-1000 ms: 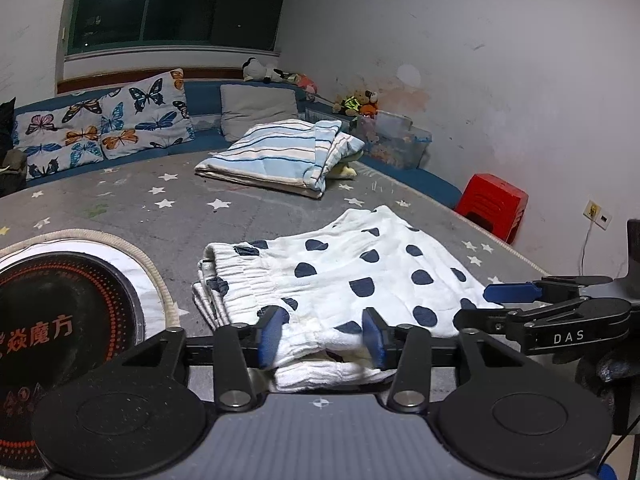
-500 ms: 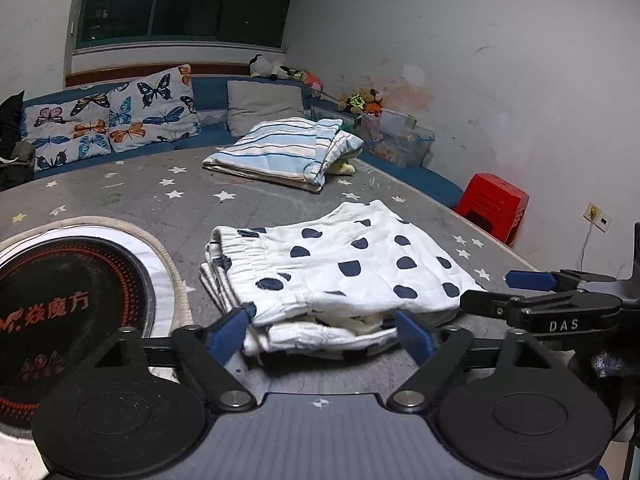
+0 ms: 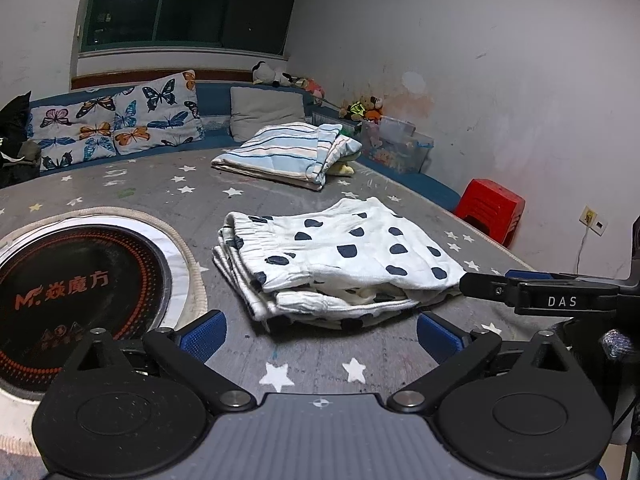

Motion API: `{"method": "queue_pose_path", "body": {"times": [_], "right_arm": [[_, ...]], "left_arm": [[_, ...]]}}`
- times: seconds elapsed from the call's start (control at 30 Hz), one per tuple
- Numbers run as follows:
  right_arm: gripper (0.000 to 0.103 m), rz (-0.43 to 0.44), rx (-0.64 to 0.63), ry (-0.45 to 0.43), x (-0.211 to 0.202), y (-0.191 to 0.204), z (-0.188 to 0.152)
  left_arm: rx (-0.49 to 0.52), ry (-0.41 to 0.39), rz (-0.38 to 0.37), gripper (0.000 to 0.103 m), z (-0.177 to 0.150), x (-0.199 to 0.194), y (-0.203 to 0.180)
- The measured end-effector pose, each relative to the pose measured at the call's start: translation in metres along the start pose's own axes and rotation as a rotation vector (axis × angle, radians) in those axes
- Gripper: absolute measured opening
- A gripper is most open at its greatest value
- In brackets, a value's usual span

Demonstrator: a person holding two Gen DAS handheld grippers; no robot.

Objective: Fold clothes
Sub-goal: 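Press the placed trousers flat with both open tools, then withdraw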

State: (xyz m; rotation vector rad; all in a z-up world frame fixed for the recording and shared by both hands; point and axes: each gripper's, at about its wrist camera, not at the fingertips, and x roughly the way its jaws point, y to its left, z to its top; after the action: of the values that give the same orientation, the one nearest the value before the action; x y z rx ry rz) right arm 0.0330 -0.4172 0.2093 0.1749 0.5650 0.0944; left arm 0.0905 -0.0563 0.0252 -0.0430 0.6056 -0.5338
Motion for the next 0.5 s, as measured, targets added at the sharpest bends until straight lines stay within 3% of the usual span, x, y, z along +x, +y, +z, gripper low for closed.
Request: {"method": "queue_pose_path", "body": {"times": [0.5], "right_arm": [[0.103,-0.004,-0.035,-0.016,-0.019,0.030,-0.013]], "left_arm": [[-0.013,-0.021,0.058,0.103,-0.014,-0.032,0.009]]}}
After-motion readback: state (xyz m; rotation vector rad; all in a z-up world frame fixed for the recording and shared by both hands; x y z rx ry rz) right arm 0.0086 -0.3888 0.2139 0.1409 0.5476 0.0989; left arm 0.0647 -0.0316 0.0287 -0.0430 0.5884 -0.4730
